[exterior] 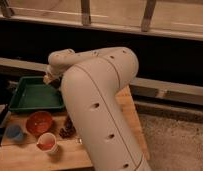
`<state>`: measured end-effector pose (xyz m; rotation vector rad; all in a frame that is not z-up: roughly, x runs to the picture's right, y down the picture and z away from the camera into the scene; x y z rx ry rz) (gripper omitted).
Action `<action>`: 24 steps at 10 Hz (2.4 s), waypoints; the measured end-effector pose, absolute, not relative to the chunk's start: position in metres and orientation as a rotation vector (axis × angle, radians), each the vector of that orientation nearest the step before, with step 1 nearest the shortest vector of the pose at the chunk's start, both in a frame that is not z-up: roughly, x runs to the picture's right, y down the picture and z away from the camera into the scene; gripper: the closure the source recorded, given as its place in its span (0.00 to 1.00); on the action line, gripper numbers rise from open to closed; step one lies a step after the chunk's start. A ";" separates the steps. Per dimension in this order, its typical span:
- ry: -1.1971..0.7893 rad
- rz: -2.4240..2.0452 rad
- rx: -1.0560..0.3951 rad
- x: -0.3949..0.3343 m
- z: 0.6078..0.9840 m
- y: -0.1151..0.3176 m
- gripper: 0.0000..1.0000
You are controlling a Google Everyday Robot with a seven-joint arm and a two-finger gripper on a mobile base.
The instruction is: Place eraser in purple bowl
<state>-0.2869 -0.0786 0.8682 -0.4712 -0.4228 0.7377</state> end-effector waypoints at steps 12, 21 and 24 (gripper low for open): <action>-0.366 0.919 -0.385 -0.196 0.858 -0.084 0.95; -0.596 1.049 -0.403 -0.169 0.915 -0.086 0.86; -0.582 1.089 -0.354 -0.147 0.917 -0.090 0.53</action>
